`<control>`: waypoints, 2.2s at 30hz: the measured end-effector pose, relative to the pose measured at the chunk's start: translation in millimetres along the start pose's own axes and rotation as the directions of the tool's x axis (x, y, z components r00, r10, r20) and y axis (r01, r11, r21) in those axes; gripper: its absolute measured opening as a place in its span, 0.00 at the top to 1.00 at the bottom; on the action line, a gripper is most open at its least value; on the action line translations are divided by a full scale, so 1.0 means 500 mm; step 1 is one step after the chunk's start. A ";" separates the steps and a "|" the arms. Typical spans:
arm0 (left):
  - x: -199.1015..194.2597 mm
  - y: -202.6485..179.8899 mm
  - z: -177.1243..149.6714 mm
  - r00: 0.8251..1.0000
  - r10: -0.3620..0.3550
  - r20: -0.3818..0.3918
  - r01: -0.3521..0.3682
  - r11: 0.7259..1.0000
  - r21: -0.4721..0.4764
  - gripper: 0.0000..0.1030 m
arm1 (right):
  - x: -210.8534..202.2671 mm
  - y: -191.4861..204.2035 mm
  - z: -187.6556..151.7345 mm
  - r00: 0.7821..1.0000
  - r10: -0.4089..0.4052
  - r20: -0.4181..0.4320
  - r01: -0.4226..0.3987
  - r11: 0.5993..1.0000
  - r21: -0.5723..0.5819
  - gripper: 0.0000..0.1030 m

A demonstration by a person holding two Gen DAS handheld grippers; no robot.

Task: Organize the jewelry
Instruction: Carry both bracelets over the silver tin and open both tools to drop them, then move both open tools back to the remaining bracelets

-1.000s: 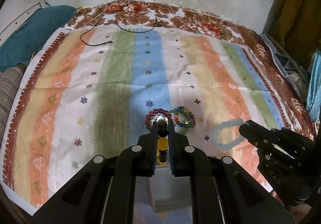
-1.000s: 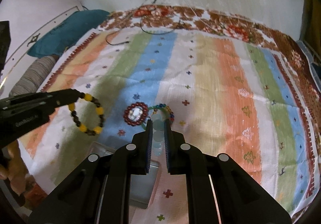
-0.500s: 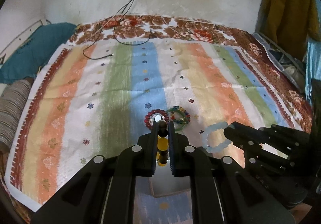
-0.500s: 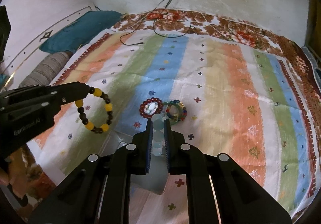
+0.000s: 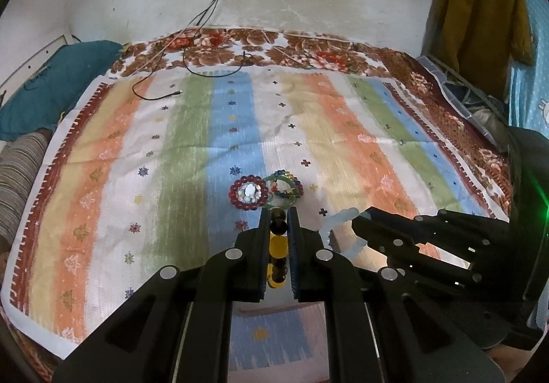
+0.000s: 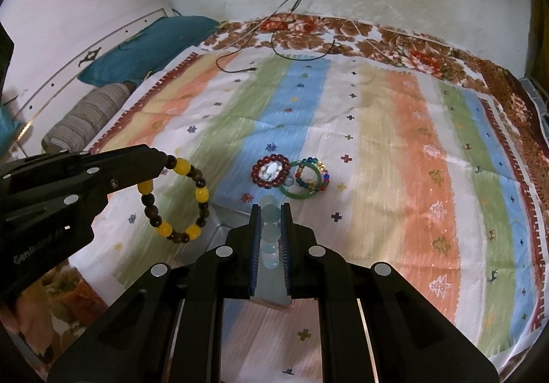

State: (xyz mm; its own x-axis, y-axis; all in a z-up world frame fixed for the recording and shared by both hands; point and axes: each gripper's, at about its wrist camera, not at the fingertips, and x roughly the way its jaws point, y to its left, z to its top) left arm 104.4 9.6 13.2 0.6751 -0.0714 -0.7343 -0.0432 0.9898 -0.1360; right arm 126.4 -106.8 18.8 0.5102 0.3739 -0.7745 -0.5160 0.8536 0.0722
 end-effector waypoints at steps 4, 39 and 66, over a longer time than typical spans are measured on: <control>0.006 0.005 -0.002 0.999 -0.023 -0.026 0.023 0.999 -0.023 0.91 | 0.007 -0.005 0.001 1.000 0.006 -0.015 -0.006 1.000 0.017 0.87; 0.190 0.141 0.043 0.975 0.095 -0.203 -0.124 0.983 -0.136 0.31 | 0.148 -0.115 0.044 0.987 -0.082 -0.140 0.106 0.979 0.172 0.28; 0.362 0.181 0.044 0.949 0.055 -0.312 -0.098 0.987 -0.124 0.27 | 0.276 -0.155 0.069 0.977 -0.039 -0.210 0.085 0.972 0.217 0.20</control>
State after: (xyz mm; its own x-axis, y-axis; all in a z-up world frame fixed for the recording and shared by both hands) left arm 238.8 89.2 -117.5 0.4085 -0.0521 -0.9113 -0.2003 0.9689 -0.1452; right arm 260.7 -109.0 -71.7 0.3741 0.2564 -0.8913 -0.3092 0.9405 0.1407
